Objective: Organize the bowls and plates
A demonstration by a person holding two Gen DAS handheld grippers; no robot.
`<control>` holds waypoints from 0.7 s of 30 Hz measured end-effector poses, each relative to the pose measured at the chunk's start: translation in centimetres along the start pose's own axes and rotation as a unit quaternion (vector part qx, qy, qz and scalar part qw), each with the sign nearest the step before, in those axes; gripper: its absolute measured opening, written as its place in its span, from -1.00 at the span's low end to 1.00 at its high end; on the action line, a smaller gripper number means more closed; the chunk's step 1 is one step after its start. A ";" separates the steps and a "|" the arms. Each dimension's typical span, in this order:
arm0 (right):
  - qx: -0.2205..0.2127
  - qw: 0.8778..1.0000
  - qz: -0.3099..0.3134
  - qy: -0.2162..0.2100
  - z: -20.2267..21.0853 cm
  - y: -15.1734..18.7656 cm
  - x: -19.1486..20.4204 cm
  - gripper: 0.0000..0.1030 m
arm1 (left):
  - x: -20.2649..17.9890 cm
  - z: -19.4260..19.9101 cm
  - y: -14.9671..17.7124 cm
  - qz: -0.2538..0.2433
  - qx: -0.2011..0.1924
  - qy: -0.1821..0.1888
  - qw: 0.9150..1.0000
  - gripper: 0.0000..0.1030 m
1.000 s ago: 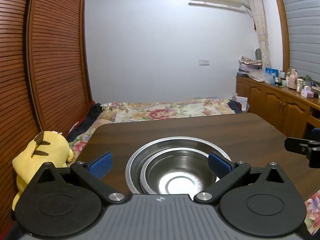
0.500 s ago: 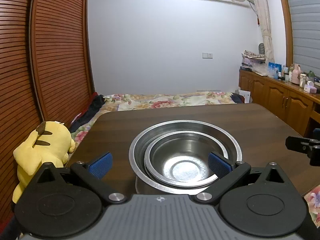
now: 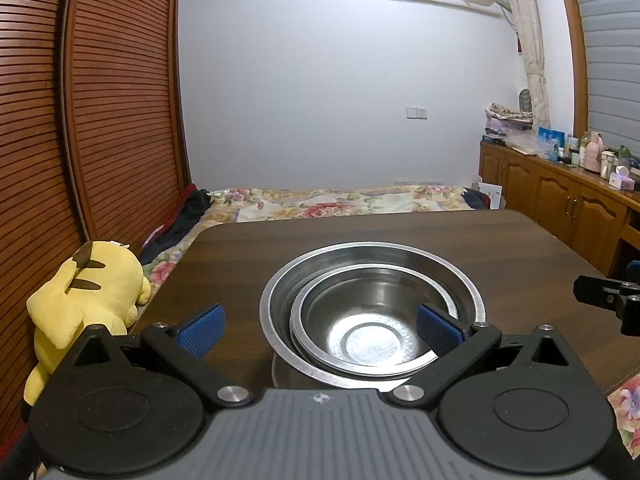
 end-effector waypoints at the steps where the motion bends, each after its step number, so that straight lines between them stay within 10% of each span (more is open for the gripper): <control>1: 0.000 1.000 0.000 0.000 0.0 0.0 0.0 1.00 | 0.0 0.0 0.0 0.001 0.000 0.000 1.000 1.00; 21: 0.000 1.000 0.000 0.001 0.0 0.0 -0.2 0.99 | 0.0 0.0 0.0 -0.003 0.000 0.000 1.000 1.00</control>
Point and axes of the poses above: each gripper's, at about its wrist camera, not at the fingertips, and z roughly against the way its jaws point, x to its left, y to its underside, the point moved 6 cm from there along -z, roughly the way its jaws point, and after that the axes turned 3 degrees about x, right-handed, at the moved point
